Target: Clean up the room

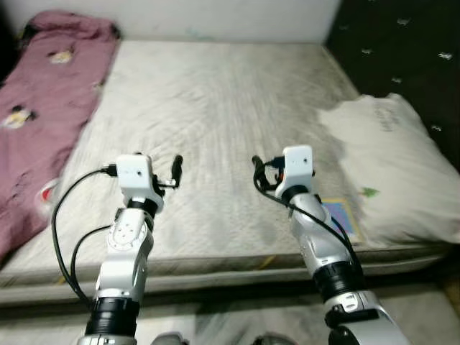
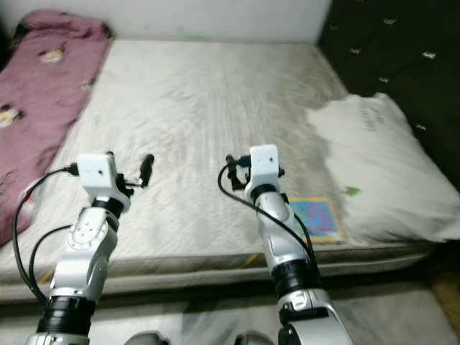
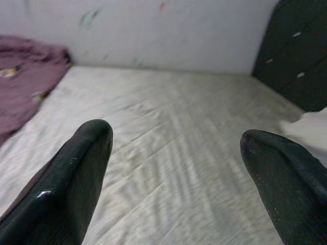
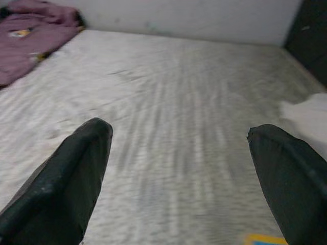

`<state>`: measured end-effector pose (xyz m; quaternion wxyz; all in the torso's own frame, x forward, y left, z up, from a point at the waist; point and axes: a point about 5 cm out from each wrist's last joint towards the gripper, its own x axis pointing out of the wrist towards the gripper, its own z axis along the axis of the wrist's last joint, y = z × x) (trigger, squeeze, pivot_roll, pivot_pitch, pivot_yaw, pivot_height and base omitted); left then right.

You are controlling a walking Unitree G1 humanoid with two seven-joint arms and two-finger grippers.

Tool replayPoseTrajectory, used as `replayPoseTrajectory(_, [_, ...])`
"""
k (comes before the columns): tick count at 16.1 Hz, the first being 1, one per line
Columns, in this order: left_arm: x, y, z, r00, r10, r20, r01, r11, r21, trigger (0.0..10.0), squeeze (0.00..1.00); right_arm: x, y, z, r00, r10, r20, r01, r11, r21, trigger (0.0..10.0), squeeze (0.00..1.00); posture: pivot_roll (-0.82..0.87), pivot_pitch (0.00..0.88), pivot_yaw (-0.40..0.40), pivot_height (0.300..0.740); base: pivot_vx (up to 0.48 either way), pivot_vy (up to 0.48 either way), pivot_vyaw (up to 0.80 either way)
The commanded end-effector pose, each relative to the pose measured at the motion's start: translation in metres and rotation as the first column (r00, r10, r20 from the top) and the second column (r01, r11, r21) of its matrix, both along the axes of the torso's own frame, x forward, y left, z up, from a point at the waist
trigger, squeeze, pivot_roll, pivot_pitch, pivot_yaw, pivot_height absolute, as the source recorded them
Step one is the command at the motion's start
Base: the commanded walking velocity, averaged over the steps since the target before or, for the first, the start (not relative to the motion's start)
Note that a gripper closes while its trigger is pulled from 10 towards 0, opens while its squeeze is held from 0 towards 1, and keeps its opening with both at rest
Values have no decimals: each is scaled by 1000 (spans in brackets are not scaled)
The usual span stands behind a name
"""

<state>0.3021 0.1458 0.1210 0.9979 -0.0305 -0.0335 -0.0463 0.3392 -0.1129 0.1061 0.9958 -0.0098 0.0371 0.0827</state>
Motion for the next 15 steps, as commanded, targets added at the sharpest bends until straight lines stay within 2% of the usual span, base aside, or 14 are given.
replayPoseTrajectory(1, [0, -7, -1, 1000, -19, -12, 19, 1000, 4, 10000, 0, 0, -8, -1, 1000, -21, -6, 21, 1000, -7, 10000, 0, 95, 0, -46, 740, 0, 0, 0])
replayPoseTrajectory(6, [1, -8, 0, 1000, -19, -4, 19, 1000, -17, 10000, 0, 1, -8, -1, 1000, -25, -7, 25, 1000, -8, 10000, 0, 93, 0, -44, 740, 0, 0, 0])
replayPoseTrajectory(10, [1, -8, 0, 1000, -13, -8, 13, 1000, -27, 10000, 0, 2, -9, -2, 1000, -26, -12, 26, 1000, -10, 10000, 0, 92, 0, -45, 740, 0, 476, -752])
replayPoseTrajectory(15, [2, -8, 0, 1000, -7, -9, 7, 999, -33, 10000, 0, 2, -9, -2, 1000, -24, -13, 23, 1000, -13, 10000, 0, 91, 0, -45, 740, 0, 480, 0])
